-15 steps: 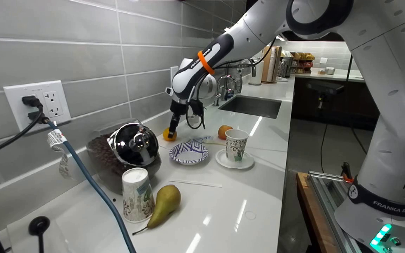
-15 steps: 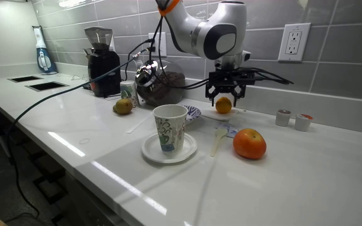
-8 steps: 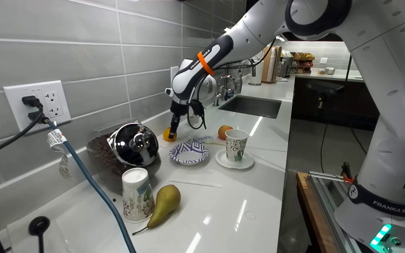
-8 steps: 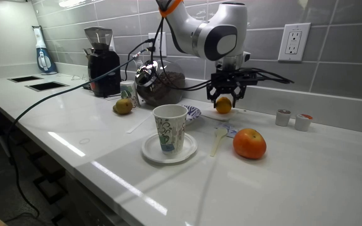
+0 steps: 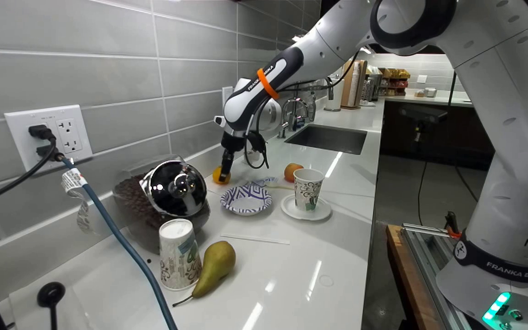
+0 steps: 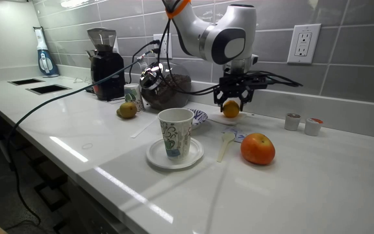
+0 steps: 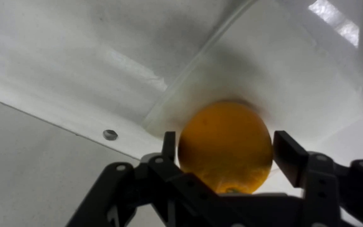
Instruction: Move the orange to the right
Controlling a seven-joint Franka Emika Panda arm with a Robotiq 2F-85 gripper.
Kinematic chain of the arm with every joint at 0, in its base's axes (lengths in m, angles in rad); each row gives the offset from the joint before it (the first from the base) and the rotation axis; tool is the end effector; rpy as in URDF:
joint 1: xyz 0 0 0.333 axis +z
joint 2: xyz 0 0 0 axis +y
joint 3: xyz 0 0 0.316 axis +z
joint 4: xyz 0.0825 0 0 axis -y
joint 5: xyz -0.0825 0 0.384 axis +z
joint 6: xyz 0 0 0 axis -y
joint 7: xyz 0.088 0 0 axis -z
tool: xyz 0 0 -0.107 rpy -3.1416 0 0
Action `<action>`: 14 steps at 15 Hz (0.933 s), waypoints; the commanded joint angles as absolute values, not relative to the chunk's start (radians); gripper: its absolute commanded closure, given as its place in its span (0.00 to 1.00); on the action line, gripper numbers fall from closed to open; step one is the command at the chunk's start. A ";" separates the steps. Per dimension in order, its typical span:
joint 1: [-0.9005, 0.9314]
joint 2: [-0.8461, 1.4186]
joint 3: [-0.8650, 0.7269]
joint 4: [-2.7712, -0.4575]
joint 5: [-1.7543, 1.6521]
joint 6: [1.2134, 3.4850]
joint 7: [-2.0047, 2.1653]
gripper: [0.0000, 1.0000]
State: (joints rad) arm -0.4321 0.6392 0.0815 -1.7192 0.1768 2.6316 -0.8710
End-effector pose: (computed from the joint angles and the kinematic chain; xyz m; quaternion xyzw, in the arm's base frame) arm 0.6512 -0.2501 0.2449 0.9724 0.1744 0.1545 0.0152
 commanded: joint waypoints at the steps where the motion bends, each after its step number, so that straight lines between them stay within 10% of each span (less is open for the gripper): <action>1: -0.463 0.668 0.121 -1.687 0.205 2.637 -0.924 0.18; 14: -0.471 0.664 0.127 -1.689 0.209 2.634 -0.926 0.30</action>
State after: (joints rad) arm -0.4568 0.6478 0.1101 -1.7140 0.1835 2.6317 -0.8971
